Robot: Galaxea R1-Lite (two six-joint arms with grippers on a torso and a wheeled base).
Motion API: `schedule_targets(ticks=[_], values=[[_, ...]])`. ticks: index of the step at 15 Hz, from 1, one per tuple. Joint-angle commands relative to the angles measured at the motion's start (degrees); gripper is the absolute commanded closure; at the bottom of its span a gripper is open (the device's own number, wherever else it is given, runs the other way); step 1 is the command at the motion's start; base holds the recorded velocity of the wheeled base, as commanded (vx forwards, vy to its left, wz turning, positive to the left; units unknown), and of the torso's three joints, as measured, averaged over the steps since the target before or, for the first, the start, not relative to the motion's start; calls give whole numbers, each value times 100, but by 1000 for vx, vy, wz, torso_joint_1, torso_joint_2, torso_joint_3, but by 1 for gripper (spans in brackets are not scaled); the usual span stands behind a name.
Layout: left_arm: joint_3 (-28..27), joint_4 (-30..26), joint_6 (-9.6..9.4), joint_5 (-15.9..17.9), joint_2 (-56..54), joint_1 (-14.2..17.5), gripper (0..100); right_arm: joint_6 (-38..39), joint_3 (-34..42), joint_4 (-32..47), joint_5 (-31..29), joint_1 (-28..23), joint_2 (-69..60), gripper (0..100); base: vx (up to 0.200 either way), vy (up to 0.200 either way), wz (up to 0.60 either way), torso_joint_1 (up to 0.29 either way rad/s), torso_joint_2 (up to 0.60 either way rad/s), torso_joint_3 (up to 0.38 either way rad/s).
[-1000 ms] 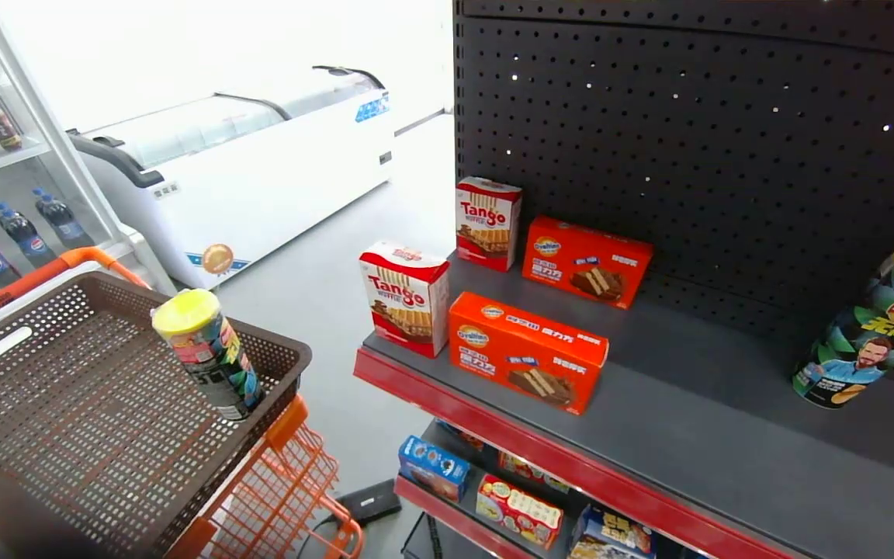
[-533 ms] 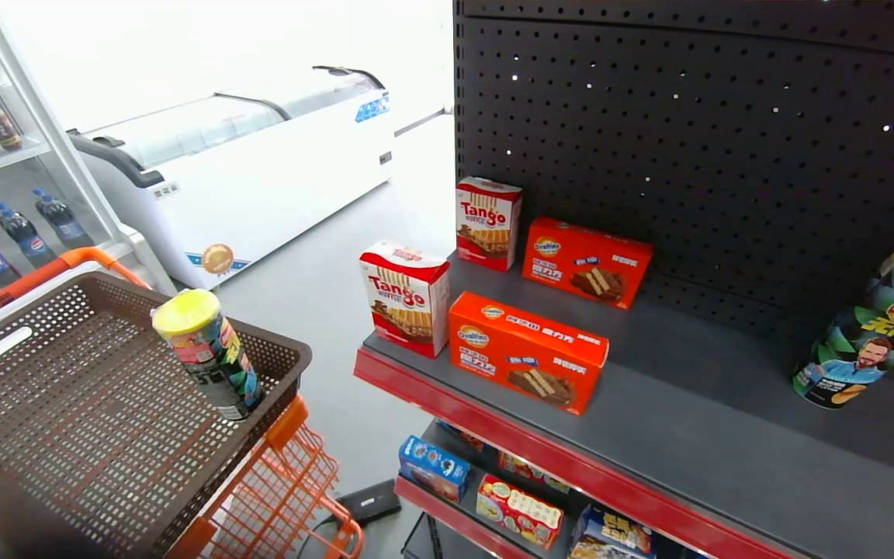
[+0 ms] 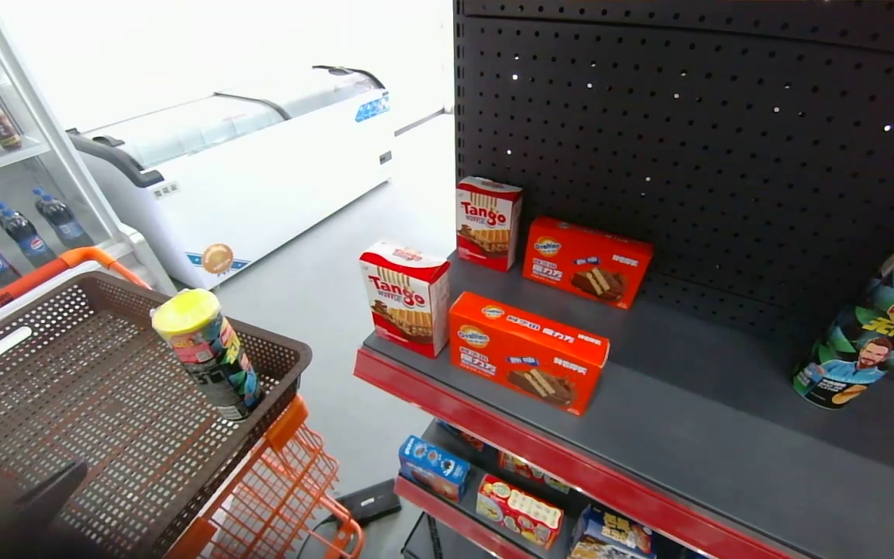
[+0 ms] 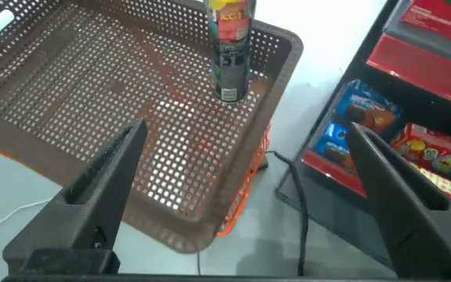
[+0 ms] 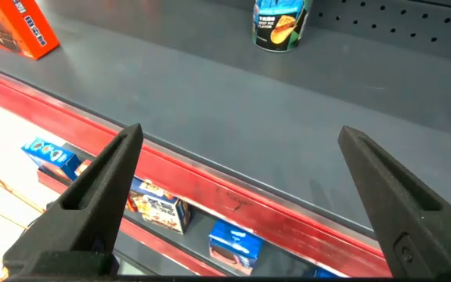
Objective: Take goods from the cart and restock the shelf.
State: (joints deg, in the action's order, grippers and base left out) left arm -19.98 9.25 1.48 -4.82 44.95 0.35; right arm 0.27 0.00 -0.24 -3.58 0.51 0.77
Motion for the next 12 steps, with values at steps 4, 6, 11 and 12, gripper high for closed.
schedule_targets(ticks=[4, 6, 11, 12], values=[[328, 2766, -209, 385, 2677, 422, 0, 0, 0, -2, -2, 2, 2, 0, 0, 0, 0, 0, 0, 0], [513, 4049, -271, 402, 3495, 562, 0, 0, 0, -2, -2, 2, 2, 0, 0, 0, 0, 0, 0, 0], [636, 6071, -728, 306, 5235, 967, 0, 0, 0, -2, -2, 2, 2, 0, 0, 0, 0, 0, 0, 0], [636, 6238, -728, 315, 5358, 958, 0, 0, 0, -2, -2, 2, 2, 0, 0, 0, 0, 0, 0, 0]])
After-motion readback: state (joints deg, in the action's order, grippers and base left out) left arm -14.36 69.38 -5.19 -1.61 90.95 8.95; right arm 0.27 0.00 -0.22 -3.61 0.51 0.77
